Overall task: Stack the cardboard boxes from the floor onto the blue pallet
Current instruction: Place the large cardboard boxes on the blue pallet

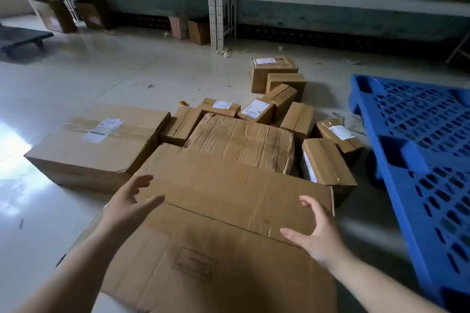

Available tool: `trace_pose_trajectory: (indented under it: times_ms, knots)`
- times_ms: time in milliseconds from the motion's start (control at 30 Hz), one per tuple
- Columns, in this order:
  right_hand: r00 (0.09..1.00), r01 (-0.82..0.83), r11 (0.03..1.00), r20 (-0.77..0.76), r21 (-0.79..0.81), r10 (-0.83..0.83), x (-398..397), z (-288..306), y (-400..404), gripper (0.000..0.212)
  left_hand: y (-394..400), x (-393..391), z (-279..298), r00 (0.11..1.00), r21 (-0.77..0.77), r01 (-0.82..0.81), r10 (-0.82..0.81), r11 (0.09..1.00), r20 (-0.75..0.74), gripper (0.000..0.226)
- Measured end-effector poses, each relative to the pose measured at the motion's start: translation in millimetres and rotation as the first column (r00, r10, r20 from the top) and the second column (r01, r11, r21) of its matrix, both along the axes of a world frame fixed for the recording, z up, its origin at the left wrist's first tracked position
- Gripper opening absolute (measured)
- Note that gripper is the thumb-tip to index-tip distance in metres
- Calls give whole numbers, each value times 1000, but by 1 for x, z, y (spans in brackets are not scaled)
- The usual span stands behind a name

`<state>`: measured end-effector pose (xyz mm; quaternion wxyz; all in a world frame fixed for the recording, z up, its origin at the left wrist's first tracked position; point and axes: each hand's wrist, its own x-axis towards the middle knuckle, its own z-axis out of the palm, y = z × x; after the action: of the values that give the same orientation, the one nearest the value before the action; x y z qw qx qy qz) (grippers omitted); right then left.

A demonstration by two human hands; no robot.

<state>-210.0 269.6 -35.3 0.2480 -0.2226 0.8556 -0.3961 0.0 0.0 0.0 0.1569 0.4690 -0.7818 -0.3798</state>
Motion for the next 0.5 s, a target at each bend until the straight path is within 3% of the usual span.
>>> trace_pose_trajectory:
  times_ms: [67,133,200,267,367,500]
  knots:
    - [998,16,990,-57,143,-8,3,-14,5,93,-5,12,-16,965,-112,-41,68,993,252,61]
    - [998,70,962,-19,266,-67,10,-23,18,112,-12,32,-33,886,-63,-46,70,997,459,85]
    - [976,193,936,40,295,-214,20,-33,31,128,-13,48,-51,860,36,-113,79,993,504,103]
    - [934,259,926,174,275,-313,28,-41,39,135,-16,59,-62,831,4,-187,156,982,534,110]
    - [892,295,918,269,264,-364,34,-47,39,138,-31,65,-65,787,8,-335,275,942,551,114]
    - [898,322,933,260,160,-355,34,-54,36,137,-66,84,-83,795,105,-362,248,926,554,122]
